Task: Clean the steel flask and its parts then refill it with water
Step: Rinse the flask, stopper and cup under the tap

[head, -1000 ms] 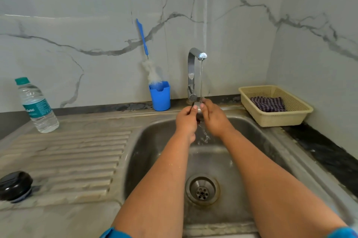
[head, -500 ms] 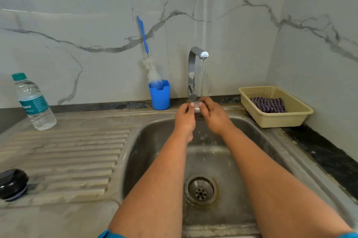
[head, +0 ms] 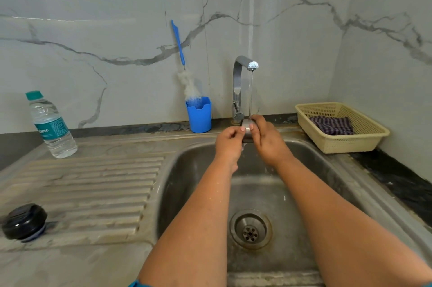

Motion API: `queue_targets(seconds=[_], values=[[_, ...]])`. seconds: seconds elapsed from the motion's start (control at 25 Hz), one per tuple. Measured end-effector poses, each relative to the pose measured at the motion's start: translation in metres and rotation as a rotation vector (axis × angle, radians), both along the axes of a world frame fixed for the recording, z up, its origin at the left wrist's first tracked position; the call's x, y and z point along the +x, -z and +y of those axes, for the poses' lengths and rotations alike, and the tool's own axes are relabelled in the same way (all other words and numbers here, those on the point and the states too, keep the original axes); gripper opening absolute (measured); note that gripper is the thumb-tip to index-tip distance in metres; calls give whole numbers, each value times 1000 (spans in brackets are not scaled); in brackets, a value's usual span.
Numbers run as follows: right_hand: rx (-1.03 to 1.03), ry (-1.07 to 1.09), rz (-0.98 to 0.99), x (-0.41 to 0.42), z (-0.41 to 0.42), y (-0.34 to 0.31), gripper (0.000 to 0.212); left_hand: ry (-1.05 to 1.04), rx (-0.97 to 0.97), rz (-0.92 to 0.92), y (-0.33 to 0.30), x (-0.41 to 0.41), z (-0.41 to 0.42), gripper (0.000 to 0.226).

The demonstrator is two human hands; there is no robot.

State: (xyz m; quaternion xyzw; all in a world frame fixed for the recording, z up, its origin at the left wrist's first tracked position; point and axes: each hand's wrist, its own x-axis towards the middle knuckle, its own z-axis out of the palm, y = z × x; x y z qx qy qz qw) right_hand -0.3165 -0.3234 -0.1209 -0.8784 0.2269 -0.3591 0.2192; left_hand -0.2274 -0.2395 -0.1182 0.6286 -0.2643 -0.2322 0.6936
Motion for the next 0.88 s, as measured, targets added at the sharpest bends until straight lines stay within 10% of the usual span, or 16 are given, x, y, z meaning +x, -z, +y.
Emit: queue_targets(seconds=[0.16,0.48,0.88], values=[[414,110,-6,11,-6,-14,37,94,-16,-143,1,2,2,18],[298,-100,24,1,-12,-10,23,182,-97,120,3,7,2,50],[520,-232,-75,-7,-11,-15,44,83,-159,286,-3,8,7,29]])
